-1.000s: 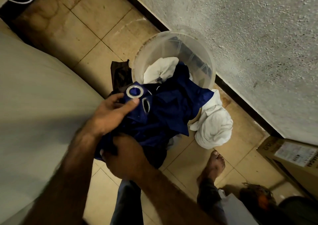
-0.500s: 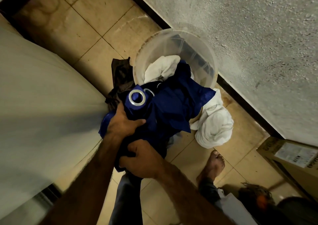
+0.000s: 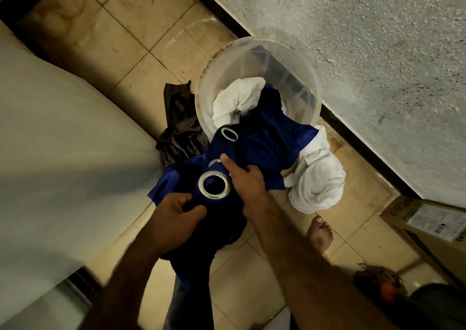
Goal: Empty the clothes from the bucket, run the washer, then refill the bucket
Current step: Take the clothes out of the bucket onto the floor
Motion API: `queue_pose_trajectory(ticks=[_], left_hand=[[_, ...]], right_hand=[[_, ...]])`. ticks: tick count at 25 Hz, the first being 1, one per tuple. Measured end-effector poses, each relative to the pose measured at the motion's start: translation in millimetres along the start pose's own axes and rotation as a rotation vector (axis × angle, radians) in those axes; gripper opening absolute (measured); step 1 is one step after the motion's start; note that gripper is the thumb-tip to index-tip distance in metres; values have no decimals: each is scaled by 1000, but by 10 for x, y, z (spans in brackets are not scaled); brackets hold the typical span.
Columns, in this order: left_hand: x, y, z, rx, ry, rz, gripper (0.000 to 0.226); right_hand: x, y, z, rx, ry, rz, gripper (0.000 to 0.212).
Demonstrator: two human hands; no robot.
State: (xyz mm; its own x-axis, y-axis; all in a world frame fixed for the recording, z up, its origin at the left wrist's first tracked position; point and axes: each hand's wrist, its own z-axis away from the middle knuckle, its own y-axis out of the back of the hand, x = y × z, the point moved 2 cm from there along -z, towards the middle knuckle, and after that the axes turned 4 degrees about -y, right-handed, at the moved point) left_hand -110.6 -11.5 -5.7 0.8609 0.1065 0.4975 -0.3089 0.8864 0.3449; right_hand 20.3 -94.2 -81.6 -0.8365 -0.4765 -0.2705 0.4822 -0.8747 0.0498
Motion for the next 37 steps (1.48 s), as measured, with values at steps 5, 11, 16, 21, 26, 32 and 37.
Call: queue_pose_trajectory(ticks=[5, 11, 16, 21, 26, 32, 37], left_hand=[[151, -135, -91, 6, 64, 114, 22], [331, -216, -383, 115, 143, 792, 26], [515, -239, -934, 44, 223, 383, 56], [573, -282, -1166, 222, 59, 135, 39], [654, -301, -772, 232, -174, -18, 16], [572, -386, -334, 24, -411, -218, 29], [627, -200, -591, 316, -164, 103, 56]], right_hand=[[-109, -162, -111, 77, 90, 67, 18], [-56, -110, -9, 98, 179, -113, 26], [29, -89, 275, -39, 308, -40, 24], [147, 83, 371, -229, 356, 9, 27], [-78, 123, 96, -37, 122, -68, 57], [-479, 108, -196, 2, -9, -43, 29], [-344, 86, 92, 44, 218, -52, 13]])
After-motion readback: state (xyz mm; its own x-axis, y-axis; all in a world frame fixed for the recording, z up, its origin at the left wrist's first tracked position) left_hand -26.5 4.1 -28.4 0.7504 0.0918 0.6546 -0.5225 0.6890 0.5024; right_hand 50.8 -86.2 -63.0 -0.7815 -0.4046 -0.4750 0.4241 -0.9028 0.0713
